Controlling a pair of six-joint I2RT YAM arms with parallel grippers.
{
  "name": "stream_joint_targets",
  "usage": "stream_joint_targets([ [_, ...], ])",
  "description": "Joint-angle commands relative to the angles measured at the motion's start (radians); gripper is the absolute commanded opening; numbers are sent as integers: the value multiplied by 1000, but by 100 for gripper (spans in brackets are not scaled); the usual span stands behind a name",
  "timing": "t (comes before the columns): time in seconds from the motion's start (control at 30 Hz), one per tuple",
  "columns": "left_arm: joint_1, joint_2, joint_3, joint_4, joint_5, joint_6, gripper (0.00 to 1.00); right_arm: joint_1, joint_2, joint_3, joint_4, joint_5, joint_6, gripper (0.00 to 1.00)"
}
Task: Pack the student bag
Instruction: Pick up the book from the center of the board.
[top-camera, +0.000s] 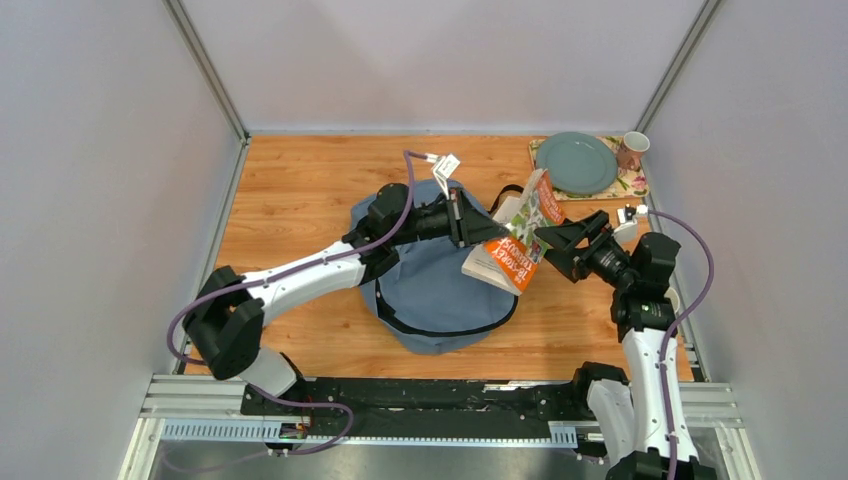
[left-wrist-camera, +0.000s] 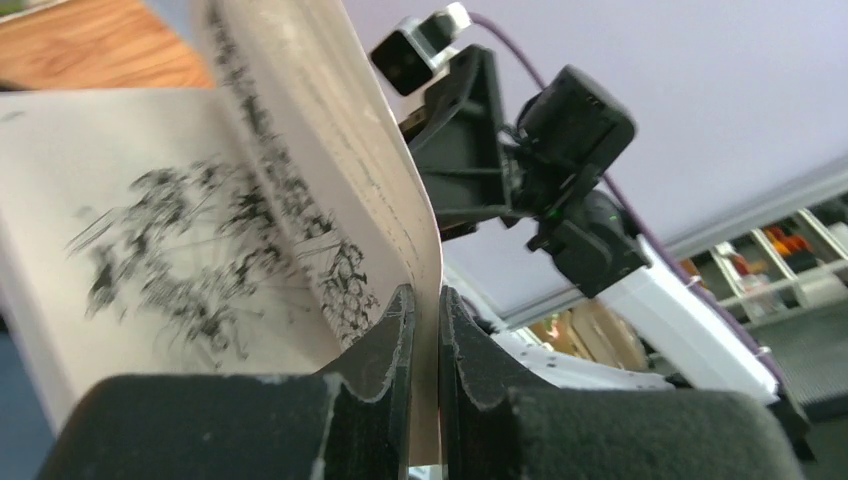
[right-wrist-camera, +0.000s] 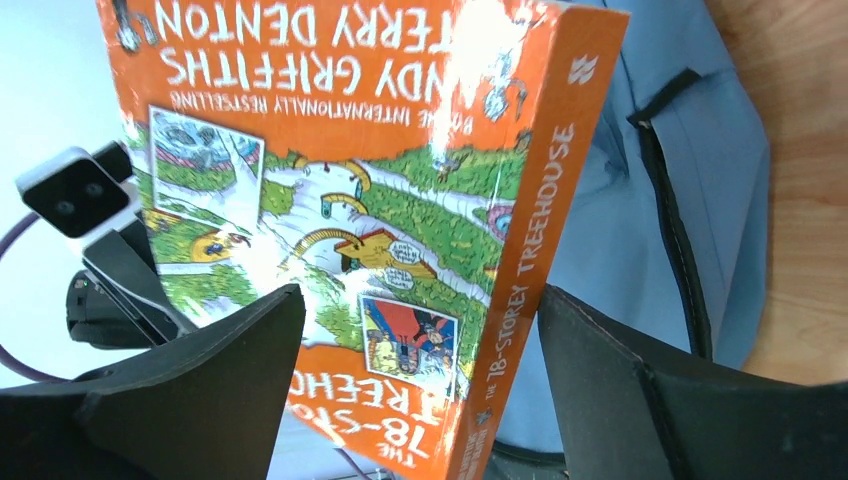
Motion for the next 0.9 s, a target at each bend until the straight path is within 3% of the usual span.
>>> stream_joint_targets([
  [0.0, -5, -165, -157, -131, -138, 97, 0, 23, -15, -30, -35, -3, -40, 88],
  [0.13, -2, -237, -289, -209, -182, 119, 0, 65, -58, -123, -96, 58, -72, 88],
  [0.3, 2, -242, -415, -180, -179, 106, 0, 94, -144, -235, -125, 85, -66, 88],
  [0.57, 4, -191, -450, -152, -156, 86, 0, 103, -283, -352, -179, 137, -31, 88],
  [0.87, 4, -191, -447, -277, -213, 126, 0, 115, -225, -406, -121, 163, -18, 88],
])
